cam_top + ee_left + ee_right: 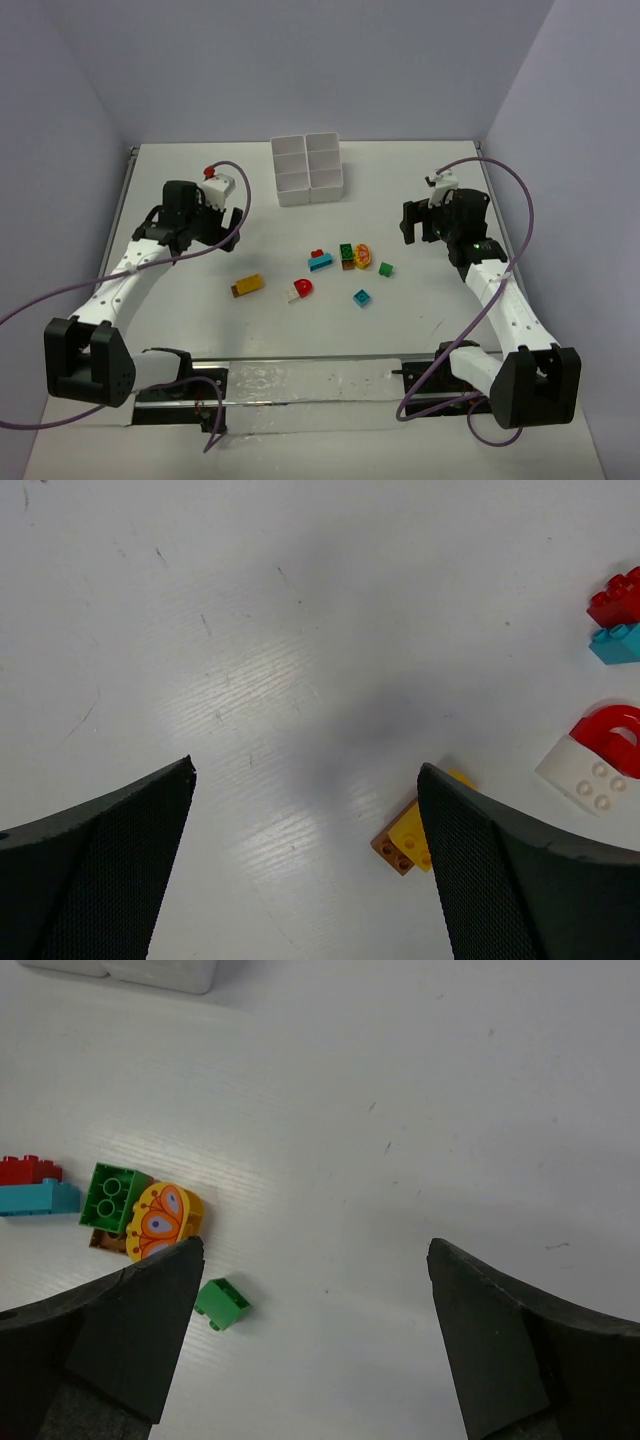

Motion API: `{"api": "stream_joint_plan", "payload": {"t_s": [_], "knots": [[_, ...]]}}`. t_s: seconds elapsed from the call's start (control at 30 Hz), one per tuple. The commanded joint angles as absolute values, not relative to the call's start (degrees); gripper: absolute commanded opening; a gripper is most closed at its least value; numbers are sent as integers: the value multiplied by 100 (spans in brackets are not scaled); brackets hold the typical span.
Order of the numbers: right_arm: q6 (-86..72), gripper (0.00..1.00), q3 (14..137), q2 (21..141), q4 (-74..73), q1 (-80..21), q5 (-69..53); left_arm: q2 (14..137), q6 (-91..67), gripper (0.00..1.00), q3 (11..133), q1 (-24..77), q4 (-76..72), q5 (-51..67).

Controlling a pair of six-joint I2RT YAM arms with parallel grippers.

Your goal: Sort the legos into containers by color

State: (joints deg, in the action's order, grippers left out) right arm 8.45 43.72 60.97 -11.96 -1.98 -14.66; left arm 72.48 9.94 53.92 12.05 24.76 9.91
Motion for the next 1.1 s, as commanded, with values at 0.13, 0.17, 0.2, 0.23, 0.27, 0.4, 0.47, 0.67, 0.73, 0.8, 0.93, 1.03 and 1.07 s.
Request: {"api": "stream_joint_plan", "payload": {"t_s": [0.13, 0.17, 0.2, 0.23, 0.27, 0.4, 0.47, 0.67, 0.73, 0.8, 0.93, 1.03, 1.07], "knots": [[892, 100, 4658, 6100, -1195, -167, -1556, 6992, 994, 99, 5525, 1239, 2386, 1409], [896, 100, 4658, 6100, -1198, -170, -1553, 6987, 996, 99, 5520, 1239, 2344, 1444], [899, 100, 4656, 6098, -1204, -174, -1549, 6985, 1040, 99, 5520, 1239, 2342, 1499], [905, 100, 4650, 6091, -1204, -167, -1555, 6979, 1106, 99, 5520, 1239, 2355, 1546], [905, 100, 4641, 6082, -1204, -167, -1556, 6987, 1142, 99, 5528, 1239, 2373, 1615], [905, 100, 4658, 6082, -1213, -167, -1547, 7048, 1073, 99, 5606, 1273, 2391, 1845], [896, 100, 4641, 6082, -1213, -167, -1556, 7143, 1046, 99, 5678, 1325, 2468, 1863], [888, 100, 4649, 6107, -1204, -167, -1538, 7172, 1060, 99, 5625, 2089, 2453, 1205], [880, 100, 4658, 6116, -1213, -167, -1538, 7247, 1115, 97, 5640, 2642, 2460, 805], [879, 100, 4658, 6142, -1213, -167, -1538, 7442, 1109, 90, 5743, 3095, 2494, 657], [879, 100, 4658, 6161, -1222, -167, -1521, 7848, 861, 76, 6029, 3448, 2494, 548], [894, 100, 4649, 6161, -1216, -167, -1474, 8321, 712, 73, 6223, 3800, 2499, 495], [900, 100, 4646, 6168, -1213, -167, -1465, 8489, 700, 73, 6256, 3926, 2474, 452]]}}
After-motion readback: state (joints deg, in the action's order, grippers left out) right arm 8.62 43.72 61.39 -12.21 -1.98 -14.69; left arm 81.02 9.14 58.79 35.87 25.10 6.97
